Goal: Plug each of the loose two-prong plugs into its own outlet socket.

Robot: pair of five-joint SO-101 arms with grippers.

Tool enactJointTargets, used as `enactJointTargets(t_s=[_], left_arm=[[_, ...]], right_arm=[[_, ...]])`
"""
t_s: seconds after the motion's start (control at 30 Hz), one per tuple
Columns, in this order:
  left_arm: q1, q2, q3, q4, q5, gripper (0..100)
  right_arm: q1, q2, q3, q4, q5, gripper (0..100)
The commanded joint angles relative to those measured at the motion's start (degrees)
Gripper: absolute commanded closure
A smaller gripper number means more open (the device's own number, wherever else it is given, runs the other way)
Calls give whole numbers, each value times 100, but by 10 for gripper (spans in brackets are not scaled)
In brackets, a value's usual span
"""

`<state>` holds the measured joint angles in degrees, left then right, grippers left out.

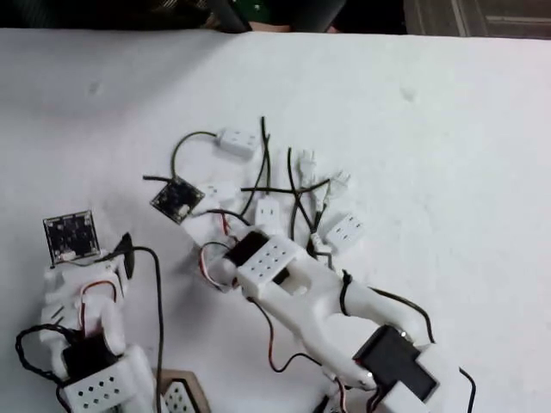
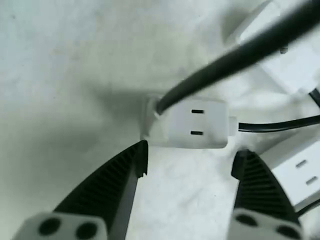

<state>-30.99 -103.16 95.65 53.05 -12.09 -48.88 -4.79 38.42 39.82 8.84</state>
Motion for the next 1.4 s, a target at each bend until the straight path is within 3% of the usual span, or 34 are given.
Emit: enactJointTargets(t_s=[0.0,0.3,0.47,0.6,0.73,0.9,1.03,1.37], left_arm=[[48,-57,-44,-105,-53,706],[48,-57,-44,-105,-53,706],[48,-57,-44,-105,-53,706],[48,-57,-35,-105,-53,706],[48,-57,-35,-105,-53,706],[48,-57,-35,-105,-53,706],[48,-57,-35,-105,-53,706],[48,-57,-26,-105,-62,706]], right_arm=[[75,-48,-88,-224,35,735],[-22,-4,-88,-374,-264,730],[-22,-4,-97,-330,-484,621],[-22,-66,-97,-321,-387,618],[-22,-57,-220,4,774,635],[13,13,-1442,1613,1363,655],[31,426,-2681,2624,2312,655],[136,2448,-4589,3116,3508,655]])
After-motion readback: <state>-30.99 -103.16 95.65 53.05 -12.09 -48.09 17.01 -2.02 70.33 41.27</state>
